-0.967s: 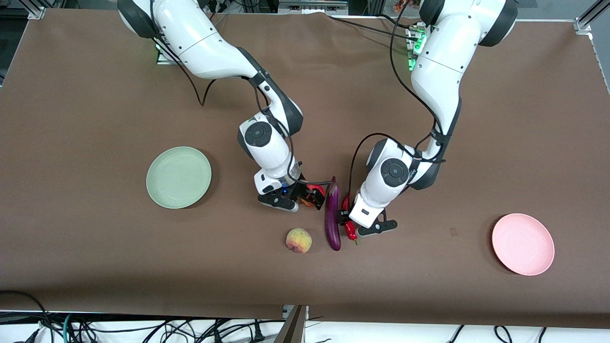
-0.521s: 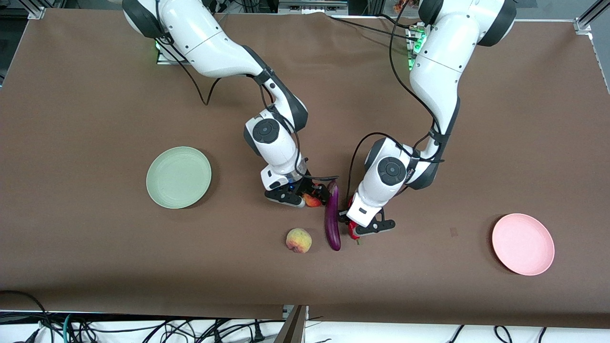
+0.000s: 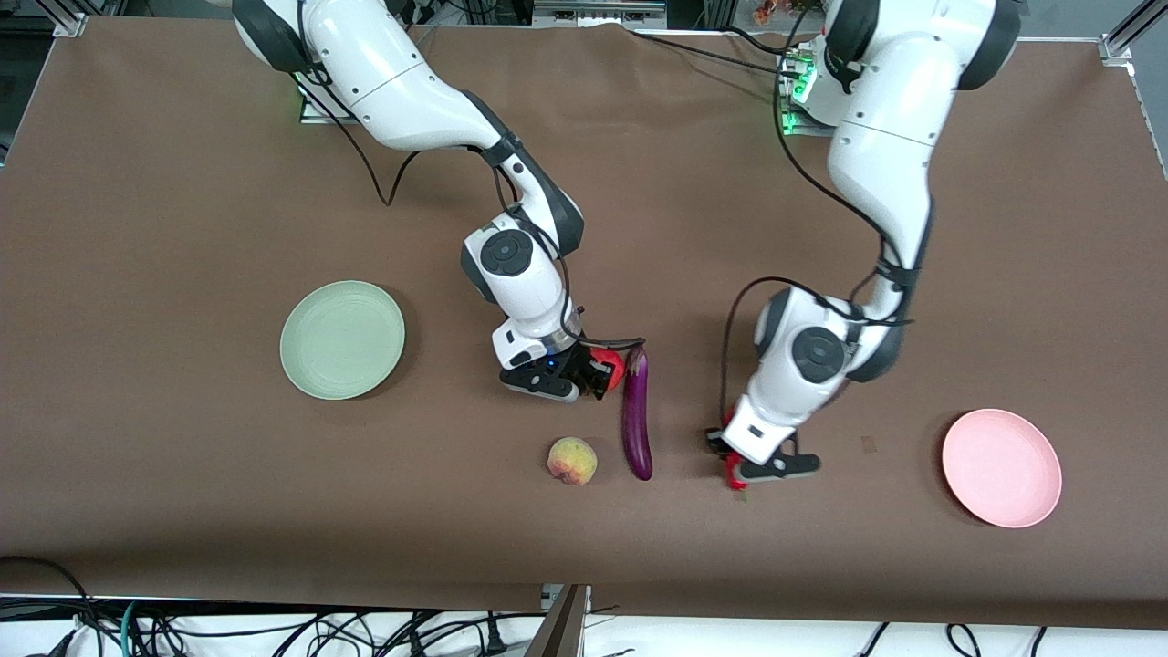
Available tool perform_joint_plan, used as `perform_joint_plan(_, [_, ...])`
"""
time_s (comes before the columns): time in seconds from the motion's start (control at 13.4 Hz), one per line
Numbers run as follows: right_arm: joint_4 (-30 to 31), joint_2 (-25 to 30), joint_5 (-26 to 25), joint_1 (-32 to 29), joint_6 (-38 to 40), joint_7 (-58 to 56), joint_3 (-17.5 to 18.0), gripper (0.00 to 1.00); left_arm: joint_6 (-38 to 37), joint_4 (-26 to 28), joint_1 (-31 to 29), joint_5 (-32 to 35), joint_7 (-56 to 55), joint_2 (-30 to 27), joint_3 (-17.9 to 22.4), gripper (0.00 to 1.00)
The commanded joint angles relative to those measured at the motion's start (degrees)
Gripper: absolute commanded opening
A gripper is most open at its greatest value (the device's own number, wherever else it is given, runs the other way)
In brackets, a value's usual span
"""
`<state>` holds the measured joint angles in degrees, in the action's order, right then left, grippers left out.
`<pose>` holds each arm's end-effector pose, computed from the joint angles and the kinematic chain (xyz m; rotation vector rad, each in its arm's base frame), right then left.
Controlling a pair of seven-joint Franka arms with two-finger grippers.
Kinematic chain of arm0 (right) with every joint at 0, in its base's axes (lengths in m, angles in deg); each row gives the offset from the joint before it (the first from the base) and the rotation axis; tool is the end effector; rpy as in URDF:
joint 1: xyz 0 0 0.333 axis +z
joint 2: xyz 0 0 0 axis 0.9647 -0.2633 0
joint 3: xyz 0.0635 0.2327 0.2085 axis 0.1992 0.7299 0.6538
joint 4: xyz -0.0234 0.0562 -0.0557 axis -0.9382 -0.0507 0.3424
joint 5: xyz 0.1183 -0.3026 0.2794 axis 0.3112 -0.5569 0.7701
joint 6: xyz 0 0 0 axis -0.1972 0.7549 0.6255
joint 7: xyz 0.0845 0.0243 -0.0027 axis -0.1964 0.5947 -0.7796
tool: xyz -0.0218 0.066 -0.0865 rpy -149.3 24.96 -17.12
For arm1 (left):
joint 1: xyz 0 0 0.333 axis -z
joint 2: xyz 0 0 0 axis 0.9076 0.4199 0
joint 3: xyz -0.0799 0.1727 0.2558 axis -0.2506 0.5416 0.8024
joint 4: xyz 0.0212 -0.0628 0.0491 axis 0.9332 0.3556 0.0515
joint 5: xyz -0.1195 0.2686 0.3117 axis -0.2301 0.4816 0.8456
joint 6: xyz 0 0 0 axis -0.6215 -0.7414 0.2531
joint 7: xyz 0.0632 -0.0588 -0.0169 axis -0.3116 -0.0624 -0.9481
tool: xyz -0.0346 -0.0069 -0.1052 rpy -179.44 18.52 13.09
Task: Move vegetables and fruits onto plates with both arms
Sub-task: 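Carry the chili onto the pink plate while the right gripper grasps pomegranate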
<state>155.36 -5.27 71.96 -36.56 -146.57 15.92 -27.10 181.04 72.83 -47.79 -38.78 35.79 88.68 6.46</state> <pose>0.6407 0.4993 0.1868 -2.7409 0.4789 -0.3825 0.7565 -0.2201 0.1704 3.0285 0.1480 0.2672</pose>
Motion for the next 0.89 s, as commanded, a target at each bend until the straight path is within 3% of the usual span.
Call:
perform_joint_plan(0.0, [-0.32,2.75,-0.57,-2.74,6.1,-2.51,0.36,0.14,-10.74,-2.33,-5.67,0.9,11.5,-2.56,-0.72,0.0])
perform_joint_plan(0.15, [-0.33,3.11,-0.21,-3.02,7.35,-3.66,0.45,0.14,-18.14,-3.48,-9.19,0.99,18.8,-4.49,-0.55,0.0])
perform_joint_plan(0.3, [-0.33,3.11,-0.21,-3.1,7.61,-3.66,0.54,0.16,-20.1,-3.49,-12.79,0.9,27.59,-5.2,0.06,0.0])
perform_joint_plan(0.37, [-0.41,3.11,-0.04,-3.1,7.7,-3.4,0.63,0.27,-20.1,-3.49,-15.08,0.73,32.59,-5.2,0.68,0.0])
perform_joint_plan(0.45, [-0.41,3.11,0.83,-2.84,7.7,-2.7,0.72,0.84,-19.76,-3.57,-17.88,0.55,38.21,-4.76,0.6,0.0])
perform_joint_plan(0.52, [-0.41,3.11,3.54,-2.49,7.7,-1.65,0.72,1.0,-19.4,-3.66,-19.91,-0.06,43.14,-4.24,0.6,0.0])
perform_joint_plan(0.82, [-0.41,3.46,4.63,0.23,13.39,4.84,0.28,1.0,-11.86,-4.19,-25.9,-0.24,58.28,-1.69,0.33,0.0])
